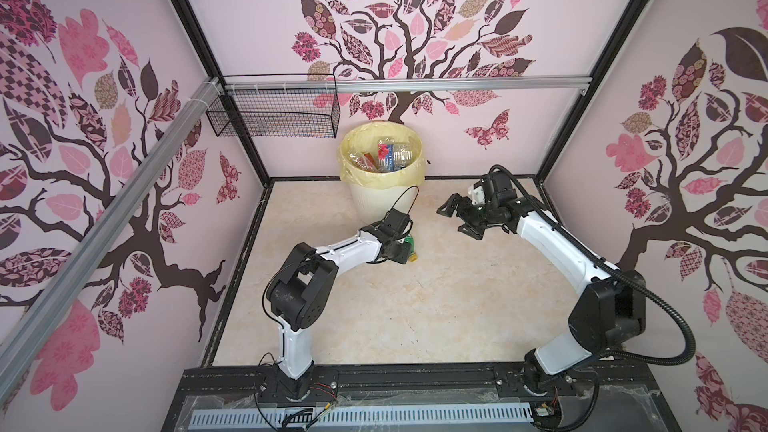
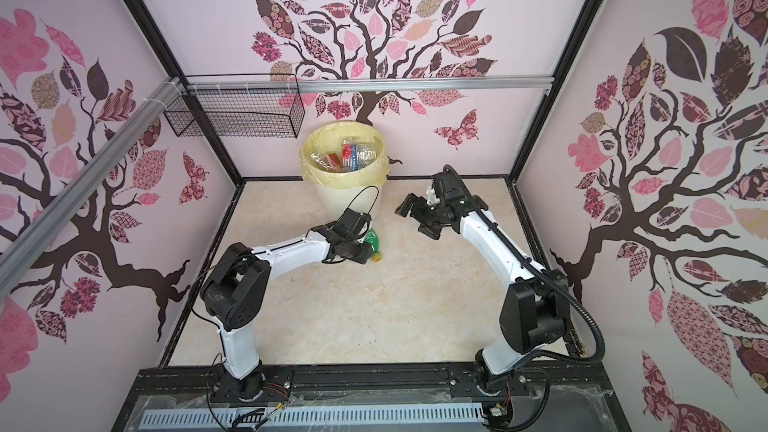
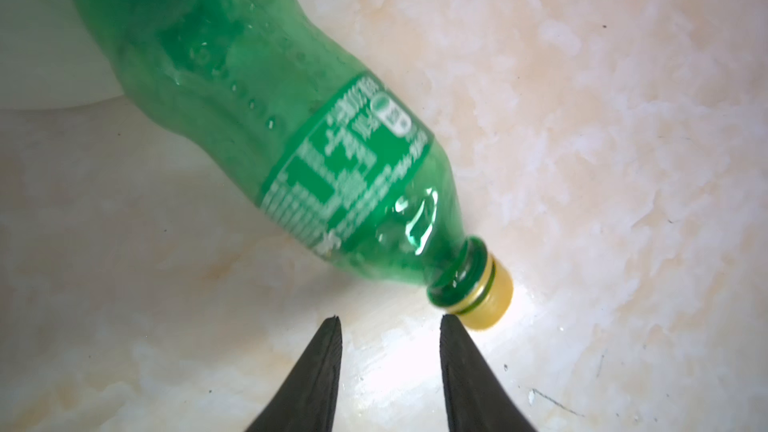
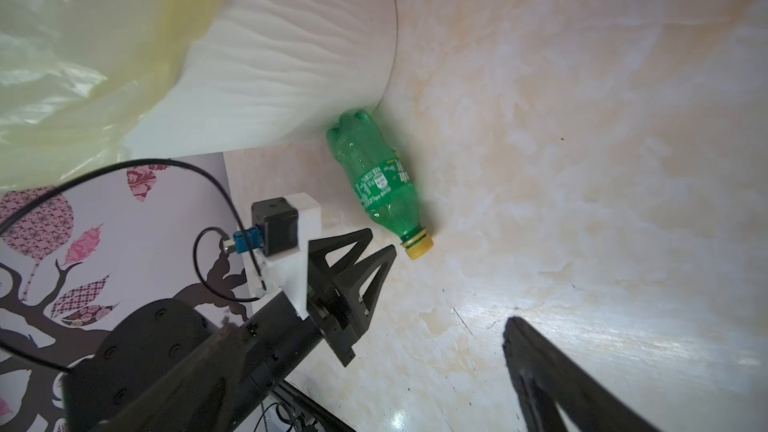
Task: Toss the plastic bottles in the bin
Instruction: 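Lift the green bottle by its cap with the left gripper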
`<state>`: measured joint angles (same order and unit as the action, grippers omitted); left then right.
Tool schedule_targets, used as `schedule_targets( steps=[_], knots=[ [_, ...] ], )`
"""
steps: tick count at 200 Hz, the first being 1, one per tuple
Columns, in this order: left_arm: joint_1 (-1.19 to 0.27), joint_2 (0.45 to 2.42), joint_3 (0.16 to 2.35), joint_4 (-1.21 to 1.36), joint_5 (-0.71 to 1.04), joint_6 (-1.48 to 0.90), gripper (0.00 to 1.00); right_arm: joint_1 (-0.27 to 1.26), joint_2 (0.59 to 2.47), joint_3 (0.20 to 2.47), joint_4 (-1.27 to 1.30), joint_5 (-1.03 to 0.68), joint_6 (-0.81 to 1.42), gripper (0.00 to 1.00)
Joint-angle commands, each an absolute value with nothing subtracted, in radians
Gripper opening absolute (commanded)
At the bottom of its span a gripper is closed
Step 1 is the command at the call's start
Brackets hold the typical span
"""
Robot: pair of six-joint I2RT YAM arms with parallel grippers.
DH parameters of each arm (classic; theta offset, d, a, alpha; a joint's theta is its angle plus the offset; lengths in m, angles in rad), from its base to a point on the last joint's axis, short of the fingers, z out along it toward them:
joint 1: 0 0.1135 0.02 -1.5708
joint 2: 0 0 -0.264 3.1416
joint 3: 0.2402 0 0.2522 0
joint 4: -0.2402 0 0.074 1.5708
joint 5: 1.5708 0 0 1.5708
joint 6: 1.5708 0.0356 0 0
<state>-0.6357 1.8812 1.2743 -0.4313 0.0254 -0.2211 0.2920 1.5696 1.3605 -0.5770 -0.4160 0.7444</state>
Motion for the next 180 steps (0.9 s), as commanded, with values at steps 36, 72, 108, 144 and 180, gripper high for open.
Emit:
schedule_targets(
  steps=[36, 72, 108, 144, 180],
  knots=[
    [-0.638, 1.841, 1.275, -0.446, -0.017, -0.264, 0.57, 0.285, 1.499, 1.292, -0.562, -0.411, 0.742, 1.0],
    [-0.639, 1.862, 1.339, -0.479, -0.059, -0.408, 0.7, 0.285, 1.487, 1.299, -0.581, -0.399, 0.723, 1.0],
    [-0.642, 1.895, 1.391, -0.47, 0.018, -0.541, 0.71, 0.285, 1.466, 1.285, -0.596, -0.387, 0.713, 1.0],
    [-0.657, 1.917, 1.412, -0.492, -0.014, -0.649, 0.74, 0.285, 1.453, 1.269, -0.595, -0.383, 0.713, 1.0],
    [-0.659, 1.974, 1.484, -0.589, -0.055, -0.713, 0.76, 0.285, 1.457, 1.267, -0.576, -0.393, 0.725, 1.0]
  ],
)
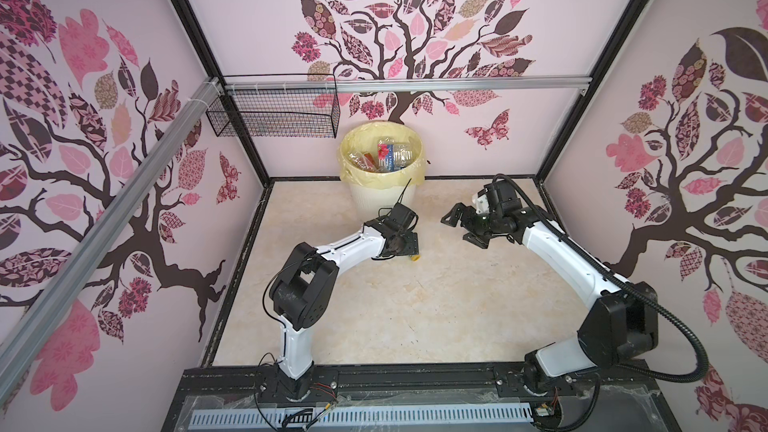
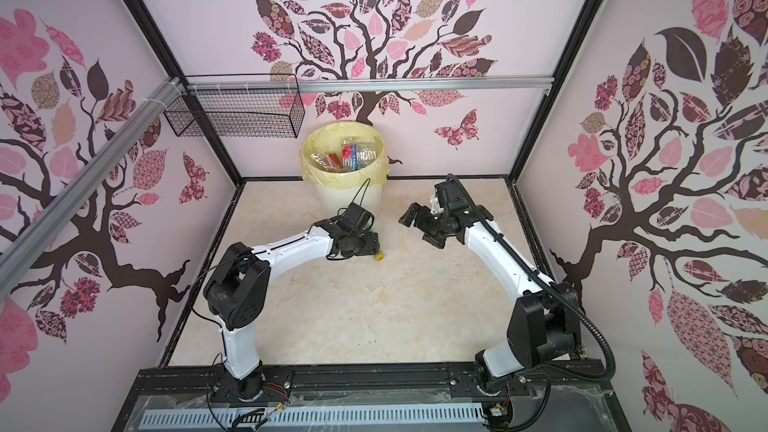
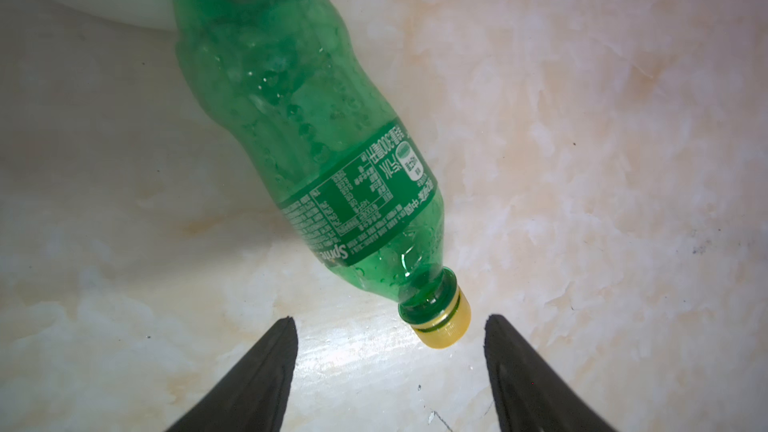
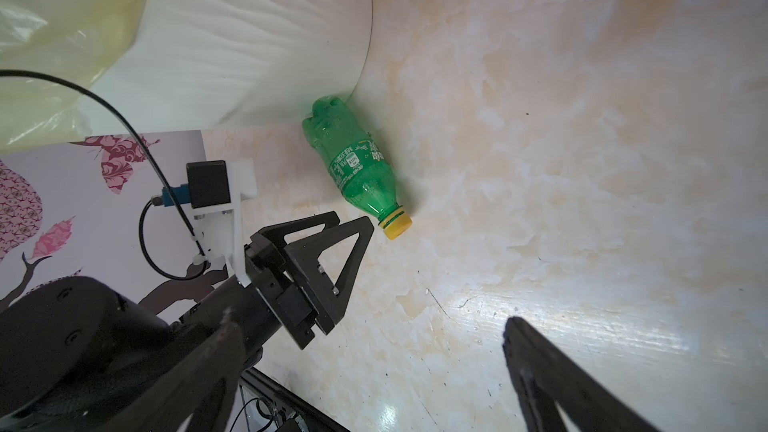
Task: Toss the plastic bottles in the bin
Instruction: 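Lift the green bottle by its cap with the left gripper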
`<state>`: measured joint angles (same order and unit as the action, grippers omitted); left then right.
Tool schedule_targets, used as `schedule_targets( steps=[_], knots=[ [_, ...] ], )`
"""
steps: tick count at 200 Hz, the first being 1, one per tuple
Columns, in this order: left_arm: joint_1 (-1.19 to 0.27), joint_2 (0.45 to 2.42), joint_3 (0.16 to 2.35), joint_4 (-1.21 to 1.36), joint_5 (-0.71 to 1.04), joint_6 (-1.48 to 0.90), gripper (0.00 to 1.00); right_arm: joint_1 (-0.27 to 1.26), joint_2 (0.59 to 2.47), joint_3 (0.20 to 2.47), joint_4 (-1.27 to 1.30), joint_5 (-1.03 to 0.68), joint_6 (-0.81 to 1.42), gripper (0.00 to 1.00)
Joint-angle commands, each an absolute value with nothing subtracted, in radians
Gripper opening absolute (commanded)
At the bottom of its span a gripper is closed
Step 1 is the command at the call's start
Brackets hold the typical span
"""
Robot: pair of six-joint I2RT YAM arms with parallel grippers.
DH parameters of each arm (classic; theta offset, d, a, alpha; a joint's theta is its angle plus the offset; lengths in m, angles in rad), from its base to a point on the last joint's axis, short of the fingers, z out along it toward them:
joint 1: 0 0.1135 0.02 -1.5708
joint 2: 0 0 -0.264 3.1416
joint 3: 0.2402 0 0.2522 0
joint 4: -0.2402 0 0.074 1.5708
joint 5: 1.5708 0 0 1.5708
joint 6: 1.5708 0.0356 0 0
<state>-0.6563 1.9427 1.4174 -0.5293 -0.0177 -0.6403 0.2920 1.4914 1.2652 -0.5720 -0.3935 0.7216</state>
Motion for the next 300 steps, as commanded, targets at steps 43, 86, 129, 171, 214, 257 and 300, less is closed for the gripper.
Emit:
schedule_targets(
  steps=[43, 86, 129, 171, 214, 257, 300],
  knots=[
    [-0.66, 2.022, 1.503, -0.577, -0.038, -0.74, 0.77, 0.285, 1.463, 1.273, -0.571, -0.399, 0.732, 1.0],
    [-0.66, 2.049, 1.486, -0.589, -0.072, -0.726, 0.77, 0.284, 1.466, 1.288, -0.582, -0.394, 0.724, 1.0],
    [-0.645, 2.039, 1.439, -0.581, -0.087, -0.702, 0.67, 0.285, 1.465, 1.282, -0.576, -0.396, 0.73, 1.0],
    [-0.635, 2.025, 1.386, -0.535, -0.047, -0.677, 0.55, 0.284, 1.466, 1.278, -0.571, -0.402, 0.736, 1.0],
    [-0.634, 2.029, 1.375, -0.544, -0.017, -0.673, 0.48, 0.283, 1.463, 1.276, -0.57, -0.405, 0.74, 1.0],
    [-0.634, 1.961, 1.357, -0.534, 0.041, -0.638, 0.29, 0.284, 1.46, 1.284, -0.572, -0.403, 0.739, 1.0],
    [-0.633, 1.831, 1.269, -0.471, 0.183, -0.57, 0.24, 0.284, 1.462, 1.291, -0.554, -0.406, 0.748, 1.0]
  ],
)
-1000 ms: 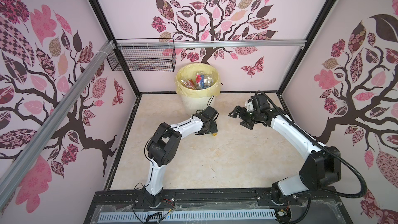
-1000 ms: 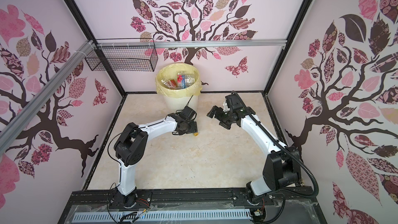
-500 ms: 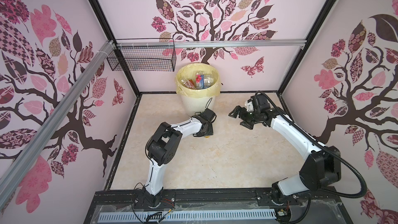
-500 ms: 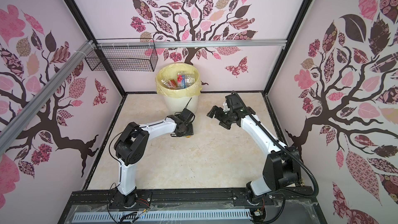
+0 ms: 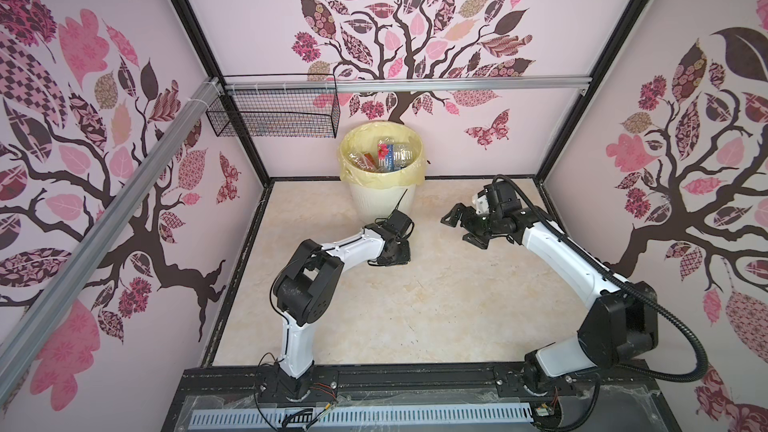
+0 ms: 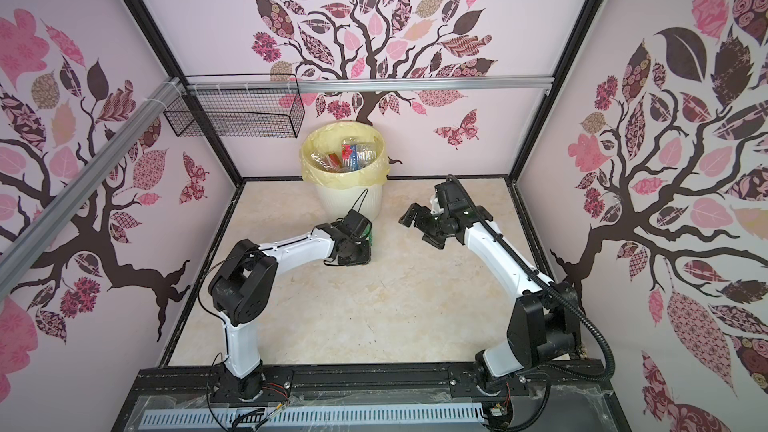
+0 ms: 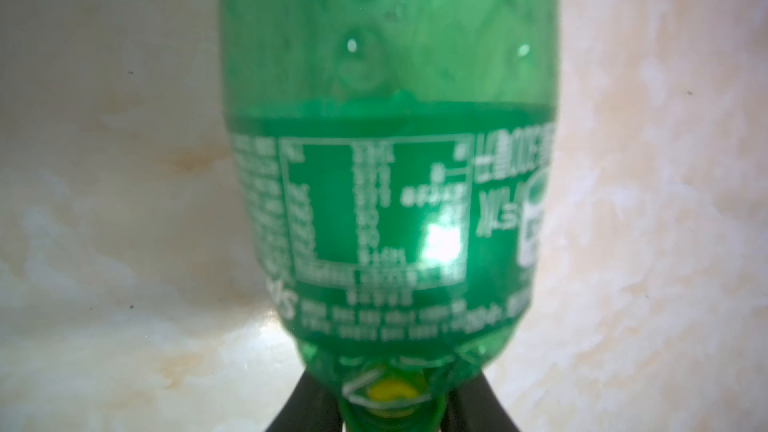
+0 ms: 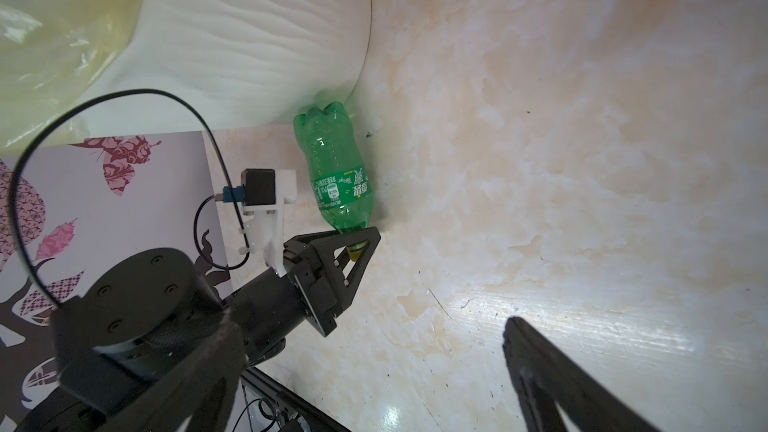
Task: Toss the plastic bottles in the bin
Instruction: 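Lift the green bottle by its cap with the left gripper, then grasp the green bottle's base with the right gripper next to the left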
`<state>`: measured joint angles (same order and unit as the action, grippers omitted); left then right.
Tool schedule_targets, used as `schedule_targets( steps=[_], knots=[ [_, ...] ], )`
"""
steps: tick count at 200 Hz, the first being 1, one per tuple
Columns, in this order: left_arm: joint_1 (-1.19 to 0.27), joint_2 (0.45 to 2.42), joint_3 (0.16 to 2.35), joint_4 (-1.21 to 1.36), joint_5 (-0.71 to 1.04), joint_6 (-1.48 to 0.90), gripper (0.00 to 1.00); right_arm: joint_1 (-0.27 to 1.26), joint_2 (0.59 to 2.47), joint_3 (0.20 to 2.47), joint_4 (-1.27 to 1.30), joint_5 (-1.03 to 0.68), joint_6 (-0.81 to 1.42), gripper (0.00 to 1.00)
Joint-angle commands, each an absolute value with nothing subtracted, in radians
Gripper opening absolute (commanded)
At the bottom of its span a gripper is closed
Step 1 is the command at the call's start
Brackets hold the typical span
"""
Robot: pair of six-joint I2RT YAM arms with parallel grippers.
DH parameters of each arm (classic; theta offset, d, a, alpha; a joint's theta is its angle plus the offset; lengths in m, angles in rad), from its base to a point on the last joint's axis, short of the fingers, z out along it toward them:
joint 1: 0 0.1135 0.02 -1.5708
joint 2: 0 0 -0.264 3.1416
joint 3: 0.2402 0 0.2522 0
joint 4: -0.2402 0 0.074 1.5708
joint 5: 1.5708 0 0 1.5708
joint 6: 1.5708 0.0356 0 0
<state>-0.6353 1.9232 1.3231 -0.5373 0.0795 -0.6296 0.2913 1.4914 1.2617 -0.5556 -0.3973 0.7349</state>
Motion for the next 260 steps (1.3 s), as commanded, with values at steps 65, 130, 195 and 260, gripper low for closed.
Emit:
schedule_targets(
  steps=[65, 130, 195, 260],
  knots=[
    [-0.634, 1.619, 1.174, -0.421, 0.369, -0.515, 0.23, 0.295, 1.45, 1.296, -0.492, -0.436, 0.794, 1.0],
    [-0.652, 1.546, 1.166, -0.416, 0.429, -0.542, 0.23, 0.371, 1.454, 1.336, -0.438, -0.446, 0.807, 1.0],
    [-0.673, 1.508, 1.176, -0.381, 0.441, -0.587, 0.23, 0.42, 1.469, 1.345, -0.425, -0.432, 0.812, 0.96],
    [-0.683, 1.505, 1.209, -0.357, 0.516, -0.607, 0.23, 0.432, 1.496, 1.347, -0.381, -0.46, 0.808, 0.9]
  ],
)
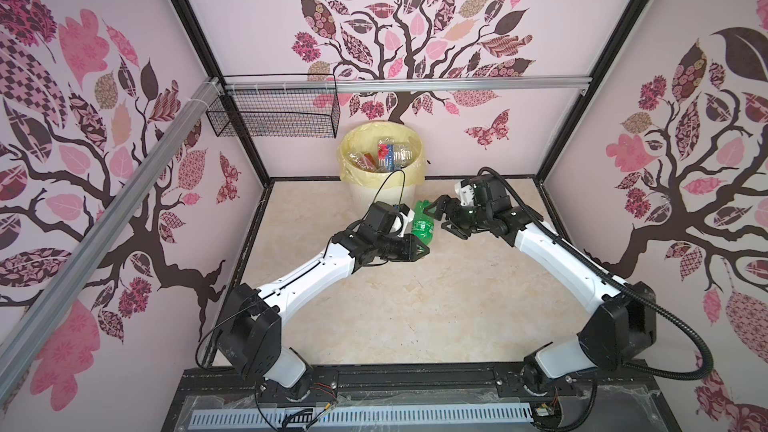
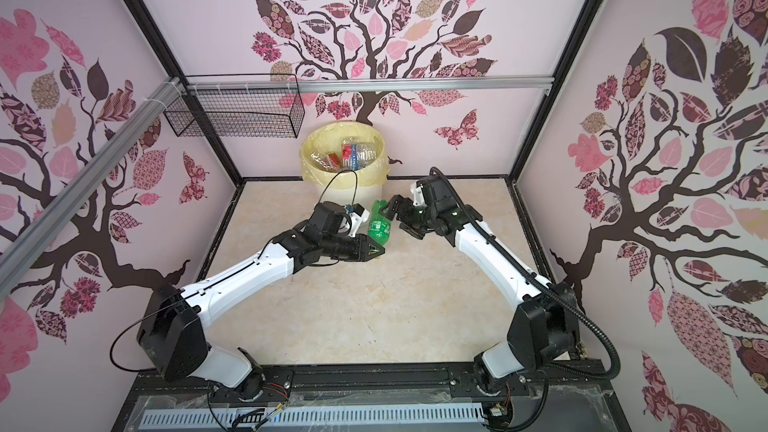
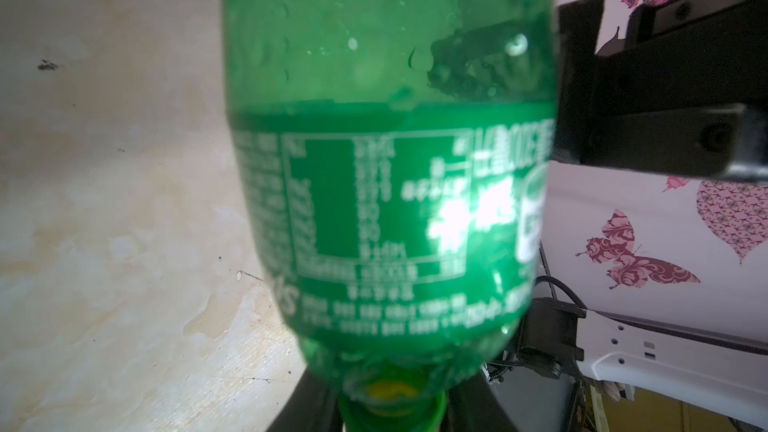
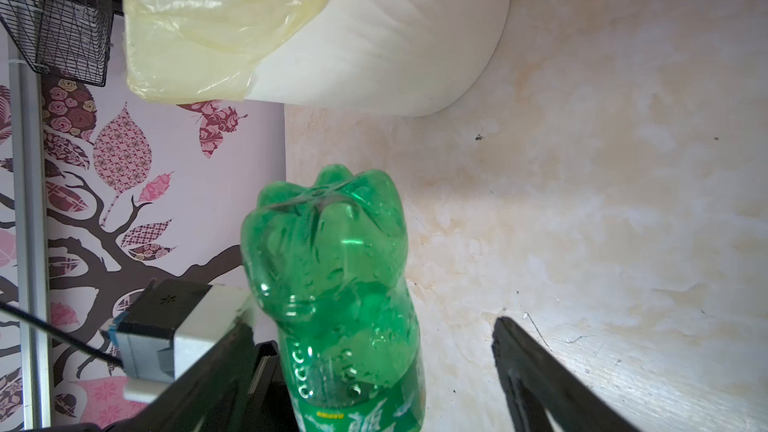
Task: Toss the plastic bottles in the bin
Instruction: 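Grasp the green bottle's base with the right gripper next to the left, then carry the green bottle over the bin with the right gripper and release it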
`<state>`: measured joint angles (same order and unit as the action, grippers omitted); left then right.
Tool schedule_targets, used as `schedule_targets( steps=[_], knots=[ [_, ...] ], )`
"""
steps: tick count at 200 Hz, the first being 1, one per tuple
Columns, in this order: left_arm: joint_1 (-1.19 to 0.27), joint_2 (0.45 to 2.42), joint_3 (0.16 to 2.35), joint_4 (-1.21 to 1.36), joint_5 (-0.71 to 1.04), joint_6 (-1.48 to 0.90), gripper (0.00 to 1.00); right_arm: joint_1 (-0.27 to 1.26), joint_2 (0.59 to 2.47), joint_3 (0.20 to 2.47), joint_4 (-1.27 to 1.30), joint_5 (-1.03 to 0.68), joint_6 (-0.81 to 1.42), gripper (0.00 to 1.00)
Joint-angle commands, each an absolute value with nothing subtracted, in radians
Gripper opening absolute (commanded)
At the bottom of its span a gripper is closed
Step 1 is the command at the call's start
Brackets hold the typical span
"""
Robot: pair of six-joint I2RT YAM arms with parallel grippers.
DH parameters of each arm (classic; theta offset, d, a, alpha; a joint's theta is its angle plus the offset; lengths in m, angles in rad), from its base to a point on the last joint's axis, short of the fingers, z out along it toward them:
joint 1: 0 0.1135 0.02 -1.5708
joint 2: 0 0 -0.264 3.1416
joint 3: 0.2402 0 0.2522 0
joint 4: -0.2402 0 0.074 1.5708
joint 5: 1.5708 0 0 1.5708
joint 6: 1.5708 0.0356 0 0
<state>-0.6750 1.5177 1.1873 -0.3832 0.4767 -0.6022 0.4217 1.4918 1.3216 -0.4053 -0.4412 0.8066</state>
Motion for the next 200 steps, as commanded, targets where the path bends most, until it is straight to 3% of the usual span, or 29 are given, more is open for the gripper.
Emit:
schedule_targets(
  steps=[1, 60, 132, 160, 200],
  knots=[
    [-0.682, 1.506, 1.209, -0.357, 0.517, -0.607, 0.23, 0.432, 1.496, 1.348, -0.38, -0.46, 0.808, 0.9],
    [-0.683, 1.496, 1.237, -0.354, 0.549, -0.615, 0.25, 0.464, 1.505, 1.318, -0.328, -0.479, 0.818, 0.81],
    [-0.683, 1.477, 1.244, -0.366, 0.544, -0.615, 0.32, 0.471, 1.523, 1.345, -0.34, -0.456, 0.811, 0.52],
    [-0.677, 1.463, 1.247, -0.384, 0.532, -0.614, 0.35, 0.47, 1.543, 1.396, -0.352, -0.442, 0.8, 0.5],
    [-0.628, 1.425, 1.333, -0.482, 0.467, -0.601, 0.7, 0.47, 1.588, 1.538, -0.408, -0.39, 0.747, 0.47]
  ],
)
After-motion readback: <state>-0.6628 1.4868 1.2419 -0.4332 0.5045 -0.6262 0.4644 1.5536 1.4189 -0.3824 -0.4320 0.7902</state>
